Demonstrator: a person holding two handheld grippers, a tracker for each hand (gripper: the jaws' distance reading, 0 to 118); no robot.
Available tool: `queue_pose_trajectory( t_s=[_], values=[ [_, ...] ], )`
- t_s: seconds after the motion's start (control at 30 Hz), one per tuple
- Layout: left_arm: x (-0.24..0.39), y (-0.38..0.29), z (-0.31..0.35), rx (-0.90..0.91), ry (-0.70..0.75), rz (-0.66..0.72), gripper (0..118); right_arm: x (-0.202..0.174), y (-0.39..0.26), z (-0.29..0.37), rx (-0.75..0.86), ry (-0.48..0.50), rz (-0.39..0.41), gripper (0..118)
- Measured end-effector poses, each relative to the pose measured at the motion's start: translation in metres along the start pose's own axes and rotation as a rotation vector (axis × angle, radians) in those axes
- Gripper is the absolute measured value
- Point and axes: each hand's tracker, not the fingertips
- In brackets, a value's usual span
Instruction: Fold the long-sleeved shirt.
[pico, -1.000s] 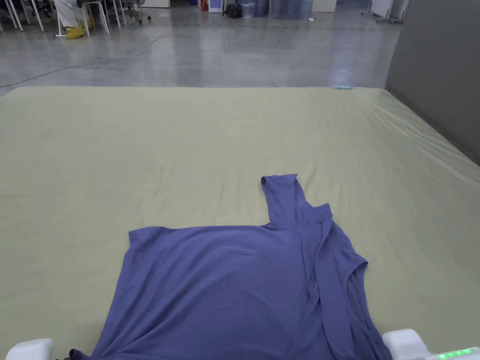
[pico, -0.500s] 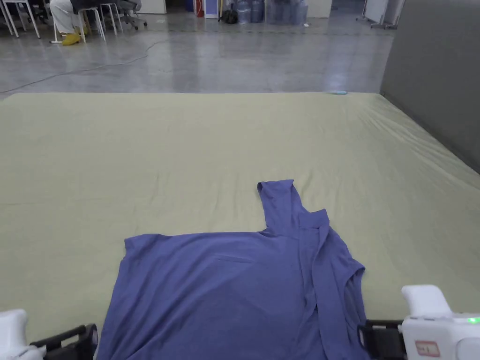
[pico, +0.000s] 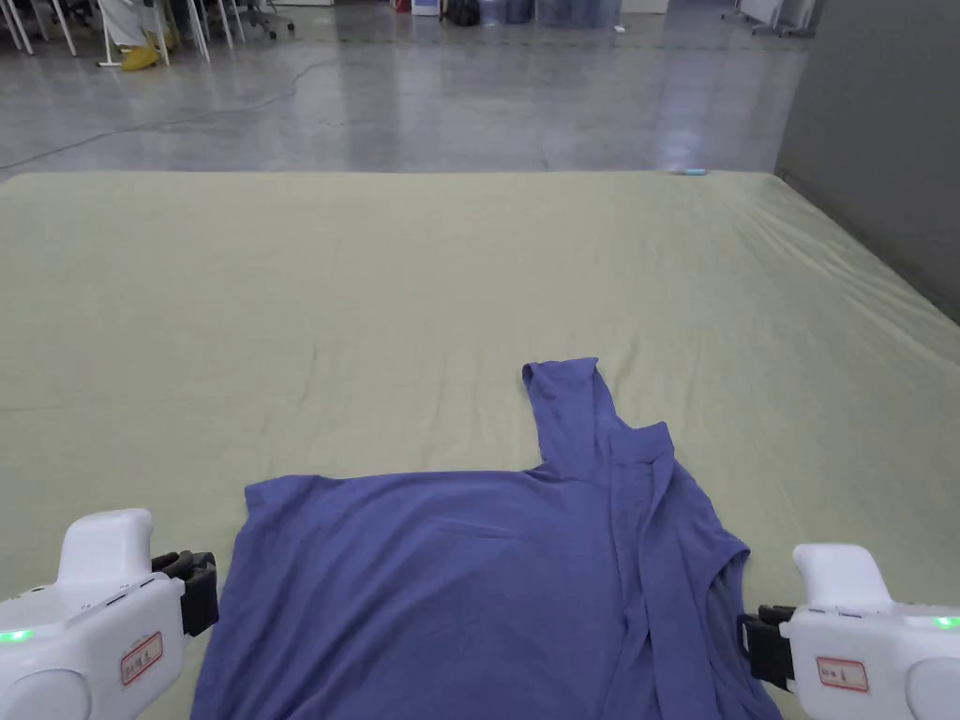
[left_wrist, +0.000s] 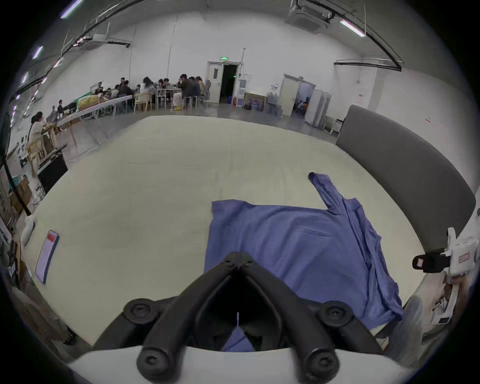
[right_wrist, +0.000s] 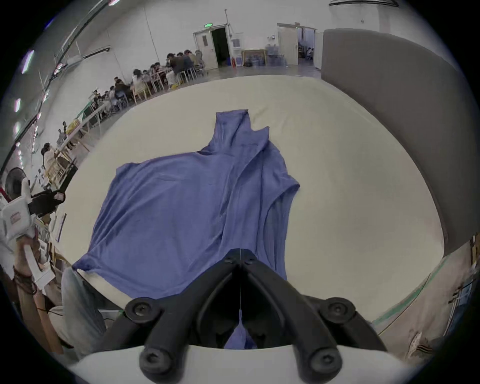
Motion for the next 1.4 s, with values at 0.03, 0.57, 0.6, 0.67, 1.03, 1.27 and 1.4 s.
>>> queue_pose_trajectory(
  t_s=[0.03,0.57,0.6,0.67,1.03,1.27,1.4],
  values=[
    [0.003,0.006,-0.009,-0.007,-0.001,-0.01,0,-0.001,0.013,-0.003,0.008,0.003,0.007,3],
    [0.016,0.05,-0.131,-0.087,-0.008,-0.032,0,-0.017,0.323,-0.251,-0.041,0.019,0.113,109],
    [0.015,0.05,-0.135,-0.091,-0.004,-0.029,0,-0.016,0.336,-0.268,-0.066,0.0,0.094,109],
    [0.012,0.05,-0.142,-0.096,0.008,-0.024,0,-0.012,0.359,-0.303,-0.113,-0.032,0.065,109],
    [0.006,0.048,-0.156,-0.101,0.015,-0.001,0,-0.005,0.37,-0.391,-0.316,-0.05,-0.026,51],
    [0.006,0.039,-0.147,-0.111,0.018,0.013,0,-0.013,0.366,-0.364,-0.205,-0.117,-0.024,6],
    [0.008,0.037,-0.124,-0.097,0.015,0.004,0,-0.018,0.362,-0.305,-0.135,-0.041,-0.006,6]
  ],
)
